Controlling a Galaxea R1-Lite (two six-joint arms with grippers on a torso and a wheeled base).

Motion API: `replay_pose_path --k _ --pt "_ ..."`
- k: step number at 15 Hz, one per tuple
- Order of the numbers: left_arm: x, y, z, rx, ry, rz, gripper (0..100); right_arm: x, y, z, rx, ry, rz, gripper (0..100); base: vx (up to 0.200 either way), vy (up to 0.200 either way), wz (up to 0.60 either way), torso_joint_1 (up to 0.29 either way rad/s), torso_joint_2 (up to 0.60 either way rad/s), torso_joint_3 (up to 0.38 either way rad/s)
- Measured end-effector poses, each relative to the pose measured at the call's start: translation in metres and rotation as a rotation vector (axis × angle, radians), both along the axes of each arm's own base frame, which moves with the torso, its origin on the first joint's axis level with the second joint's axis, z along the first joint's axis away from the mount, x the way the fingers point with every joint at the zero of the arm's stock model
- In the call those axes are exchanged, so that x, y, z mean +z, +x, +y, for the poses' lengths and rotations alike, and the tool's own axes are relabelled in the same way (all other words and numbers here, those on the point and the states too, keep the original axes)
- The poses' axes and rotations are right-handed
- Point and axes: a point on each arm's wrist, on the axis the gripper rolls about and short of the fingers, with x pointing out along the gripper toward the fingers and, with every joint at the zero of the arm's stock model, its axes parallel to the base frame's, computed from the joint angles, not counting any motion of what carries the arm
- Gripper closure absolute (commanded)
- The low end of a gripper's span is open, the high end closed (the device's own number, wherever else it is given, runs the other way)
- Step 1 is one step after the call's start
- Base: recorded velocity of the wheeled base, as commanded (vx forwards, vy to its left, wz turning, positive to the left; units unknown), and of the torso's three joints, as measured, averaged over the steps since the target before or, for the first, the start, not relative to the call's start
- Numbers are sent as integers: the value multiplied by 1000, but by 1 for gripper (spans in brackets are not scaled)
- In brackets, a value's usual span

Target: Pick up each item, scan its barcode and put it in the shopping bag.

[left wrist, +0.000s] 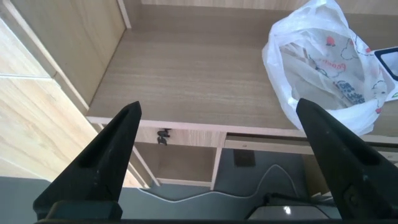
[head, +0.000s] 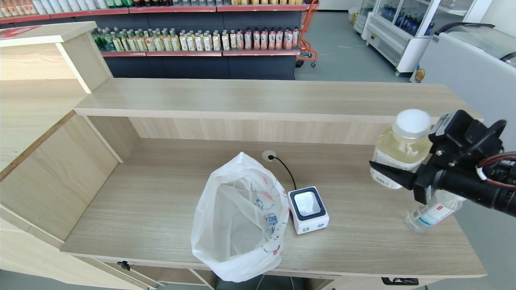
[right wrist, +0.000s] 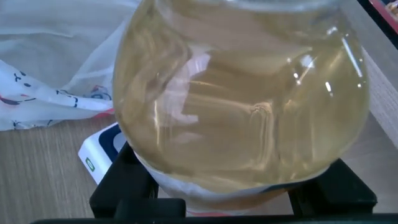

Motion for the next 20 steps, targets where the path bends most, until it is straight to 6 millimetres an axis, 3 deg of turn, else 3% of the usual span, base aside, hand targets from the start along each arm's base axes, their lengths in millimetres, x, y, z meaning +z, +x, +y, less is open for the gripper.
replay_pose_path --k 4,7,12,20 --pt "0 0 0 1 -2 0 0 -31 46 10 190 -89 -133 100 0 0 0 0 0 0" --pt "0 0 0 1 -2 0 0 -63 66 10 264 -117 -152 100 0 0 0 0 0 0" --pt "0 0 0 1 -2 0 0 -89 83 10 295 -117 -132 100 0 0 0 0 0 0" --pt "0 0 0 1 -2 0 0 -127 90 12 333 -110 -114 100 0 0 0 0 0 0"
